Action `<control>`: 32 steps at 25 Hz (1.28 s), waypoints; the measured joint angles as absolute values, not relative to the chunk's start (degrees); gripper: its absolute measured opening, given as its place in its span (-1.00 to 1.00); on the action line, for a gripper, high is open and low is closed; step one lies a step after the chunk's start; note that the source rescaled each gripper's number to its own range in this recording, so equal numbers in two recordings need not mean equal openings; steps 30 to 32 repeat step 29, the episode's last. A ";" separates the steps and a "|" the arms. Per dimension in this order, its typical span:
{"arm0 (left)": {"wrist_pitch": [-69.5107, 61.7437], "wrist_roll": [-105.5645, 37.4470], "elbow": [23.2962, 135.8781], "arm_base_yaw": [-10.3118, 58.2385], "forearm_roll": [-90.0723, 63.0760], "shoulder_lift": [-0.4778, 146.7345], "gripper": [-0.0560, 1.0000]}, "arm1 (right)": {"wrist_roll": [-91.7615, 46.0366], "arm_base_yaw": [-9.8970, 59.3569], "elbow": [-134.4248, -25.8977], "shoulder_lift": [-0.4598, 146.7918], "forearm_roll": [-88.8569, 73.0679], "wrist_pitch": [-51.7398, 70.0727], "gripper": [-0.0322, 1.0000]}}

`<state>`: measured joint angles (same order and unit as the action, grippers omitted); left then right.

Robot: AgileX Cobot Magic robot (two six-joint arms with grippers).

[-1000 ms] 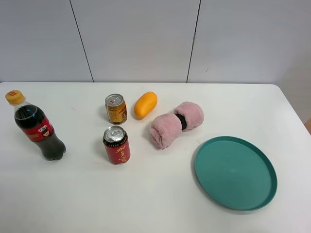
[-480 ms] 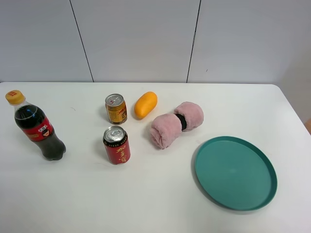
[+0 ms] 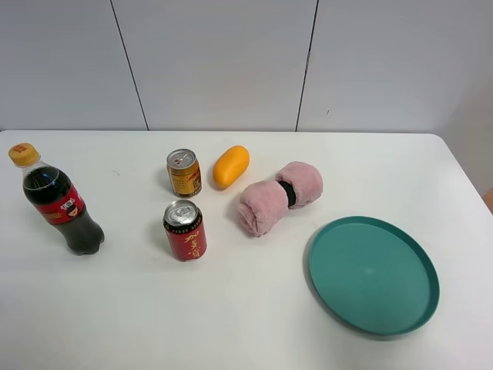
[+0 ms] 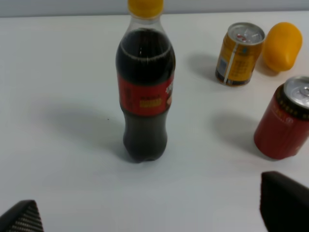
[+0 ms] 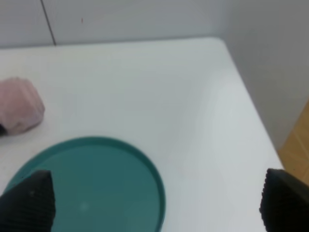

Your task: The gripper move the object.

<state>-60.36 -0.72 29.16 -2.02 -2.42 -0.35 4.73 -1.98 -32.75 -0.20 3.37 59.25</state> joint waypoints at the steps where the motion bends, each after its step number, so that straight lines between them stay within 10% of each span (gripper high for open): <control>1: -60.36 -0.72 29.16 -2.02 -2.42 -0.35 1.00 | 4.73 -1.98 -31.70 -0.20 2.94 59.31 0.57; 32: -60.36 -0.72 29.16 -2.02 -2.42 -0.35 1.00 | 4.49 0.58 -28.56 -0.20 1.36 60.76 0.57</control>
